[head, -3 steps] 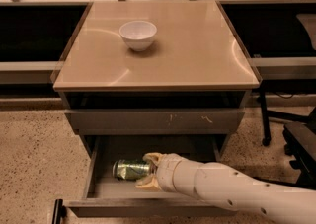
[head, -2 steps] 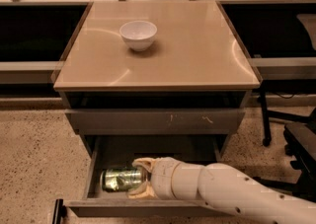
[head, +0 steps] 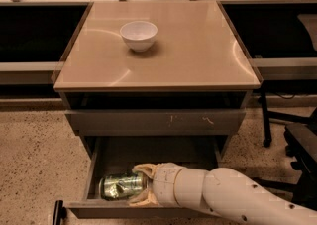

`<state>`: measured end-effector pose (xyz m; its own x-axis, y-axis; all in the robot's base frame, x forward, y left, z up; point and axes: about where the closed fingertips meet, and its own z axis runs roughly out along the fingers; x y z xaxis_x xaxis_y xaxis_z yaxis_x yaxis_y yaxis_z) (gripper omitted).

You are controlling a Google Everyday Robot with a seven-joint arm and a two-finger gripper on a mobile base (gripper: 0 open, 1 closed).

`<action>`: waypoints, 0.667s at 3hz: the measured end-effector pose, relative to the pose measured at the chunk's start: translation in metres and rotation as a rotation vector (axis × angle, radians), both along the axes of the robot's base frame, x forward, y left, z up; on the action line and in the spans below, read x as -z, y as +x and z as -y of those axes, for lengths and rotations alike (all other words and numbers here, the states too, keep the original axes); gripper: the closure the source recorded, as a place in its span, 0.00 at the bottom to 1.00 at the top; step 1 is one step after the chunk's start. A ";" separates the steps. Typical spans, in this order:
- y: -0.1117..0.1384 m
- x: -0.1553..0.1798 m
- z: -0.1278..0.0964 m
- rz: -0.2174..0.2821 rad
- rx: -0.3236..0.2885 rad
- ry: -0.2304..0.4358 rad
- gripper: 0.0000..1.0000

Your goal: Pick green can from middle drawer and place on counter

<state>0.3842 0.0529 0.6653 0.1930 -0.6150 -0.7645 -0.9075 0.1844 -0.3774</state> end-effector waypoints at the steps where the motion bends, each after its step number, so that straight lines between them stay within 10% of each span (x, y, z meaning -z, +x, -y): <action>1: 0.000 -0.012 0.011 0.014 0.013 -0.020 1.00; 2: 0.003 -0.059 0.036 0.085 0.031 -0.077 1.00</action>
Offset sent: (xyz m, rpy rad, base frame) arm 0.0031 -0.0976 0.1286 -0.1768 -0.1712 -0.0994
